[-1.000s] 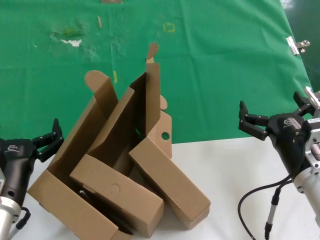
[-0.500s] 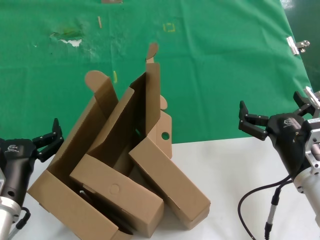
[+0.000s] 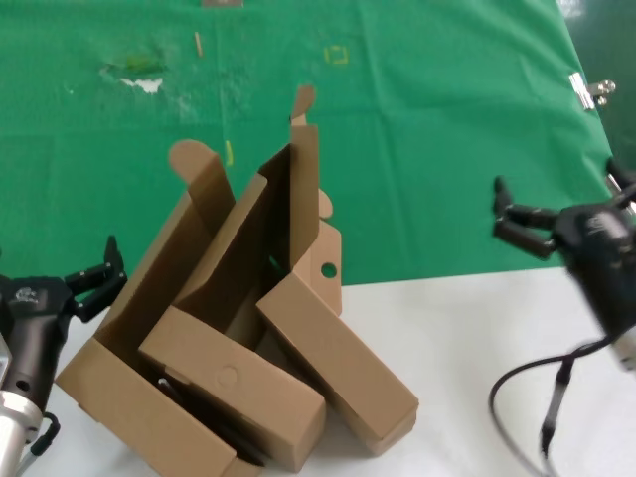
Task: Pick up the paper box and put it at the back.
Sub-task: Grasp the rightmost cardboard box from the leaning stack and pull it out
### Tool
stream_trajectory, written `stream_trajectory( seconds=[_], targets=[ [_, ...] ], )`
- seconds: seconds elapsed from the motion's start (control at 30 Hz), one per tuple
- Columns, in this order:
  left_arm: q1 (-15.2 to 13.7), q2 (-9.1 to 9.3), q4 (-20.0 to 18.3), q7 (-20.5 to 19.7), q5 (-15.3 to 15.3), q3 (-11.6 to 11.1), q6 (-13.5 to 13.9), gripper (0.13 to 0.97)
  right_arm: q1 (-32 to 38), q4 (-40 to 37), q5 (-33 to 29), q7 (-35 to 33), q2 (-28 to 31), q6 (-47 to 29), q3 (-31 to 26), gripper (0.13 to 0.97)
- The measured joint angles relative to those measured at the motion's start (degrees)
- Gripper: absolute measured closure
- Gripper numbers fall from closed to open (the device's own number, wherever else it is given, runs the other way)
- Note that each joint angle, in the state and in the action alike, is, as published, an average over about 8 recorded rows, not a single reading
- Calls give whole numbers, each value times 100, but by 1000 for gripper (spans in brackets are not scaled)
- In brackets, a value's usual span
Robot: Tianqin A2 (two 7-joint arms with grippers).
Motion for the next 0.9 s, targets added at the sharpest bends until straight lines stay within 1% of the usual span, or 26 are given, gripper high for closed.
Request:
stream_trajectory(
  seconds=[0.2, 0.27, 0.33, 0.47, 0.53, 0.57, 0.7, 0.8, 0.9],
  targets=[
    [0, 0, 0, 0, 0, 0, 0, 153, -369, 817, 195, 147, 430, -195, 409, 129],
    [0, 0, 0, 0, 0, 0, 0, 164, -504, 1043, 264, 45, 476, -402, 597, 129],
    [0, 0, 0, 0, 0, 0, 0, 186, -654, 1242, 346, -208, 489, -738, 800, 129],
    [0, 0, 0, 0, 0, 0, 0, 230, -951, 1495, 404, -1029, 483, -1651, 1156, 129],
    [0, 0, 0, 0, 0, 0, 0, 241, -1078, 1508, 313, -1538, 507, -2162, 1269, 129],
    [0, 0, 0, 0, 0, 0, 0, 260, -1128, 1484, 238, -1775, 529, -2398, 1304, 129],
    [0, 0, 0, 0, 0, 0, 0, 337, -1260, 1219, -95, -2774, 684, -3373, 1399, 129],
    [0, 0, 0, 0, 0, 0, 0, 395, -1316, 908, -153, -3534, 896, -4056, 1429, 129],
    [0, 0, 0, 0, 0, 0, 0, 395, -1382, 594, -9, -4228, 1165, -4664, 1420, 130]
  ],
)
